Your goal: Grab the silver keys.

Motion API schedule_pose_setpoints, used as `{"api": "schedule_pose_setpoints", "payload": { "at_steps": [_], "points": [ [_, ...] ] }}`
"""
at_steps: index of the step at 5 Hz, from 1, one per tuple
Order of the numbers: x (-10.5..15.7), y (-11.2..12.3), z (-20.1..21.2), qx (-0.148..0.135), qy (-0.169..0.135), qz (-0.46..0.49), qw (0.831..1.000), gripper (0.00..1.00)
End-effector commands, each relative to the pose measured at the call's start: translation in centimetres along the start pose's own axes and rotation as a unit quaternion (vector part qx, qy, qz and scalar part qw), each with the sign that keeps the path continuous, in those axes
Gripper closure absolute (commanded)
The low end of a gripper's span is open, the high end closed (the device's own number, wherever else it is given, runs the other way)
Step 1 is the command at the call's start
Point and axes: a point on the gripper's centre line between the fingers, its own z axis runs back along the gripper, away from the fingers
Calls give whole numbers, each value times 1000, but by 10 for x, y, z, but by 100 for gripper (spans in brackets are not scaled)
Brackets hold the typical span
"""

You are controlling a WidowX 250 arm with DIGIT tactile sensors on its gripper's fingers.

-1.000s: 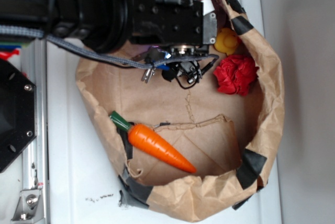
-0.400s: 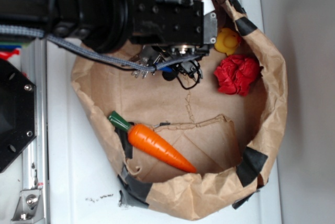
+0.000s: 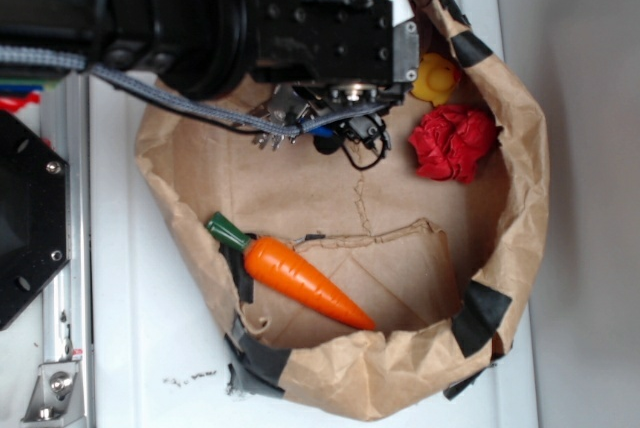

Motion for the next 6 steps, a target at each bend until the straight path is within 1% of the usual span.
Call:
{"api": "schedule_pose_setpoints", "payload": {
  "at_steps": [1, 2, 3, 4, 5, 6],
  "points": [
    [13, 1, 22, -18, -31, -2, 999, 100],
    [6, -9, 68, -26, 44, -26, 998, 100],
    [-13, -22, 127, -143, 94, -40, 984, 100],
    [-20, -10, 180, -224, 93, -92, 966, 100],
    [-21, -9, 192, -212, 66, -100, 970, 100],
    [-12, -8, 186, -205, 86, -71, 972, 100]
  ]
}}
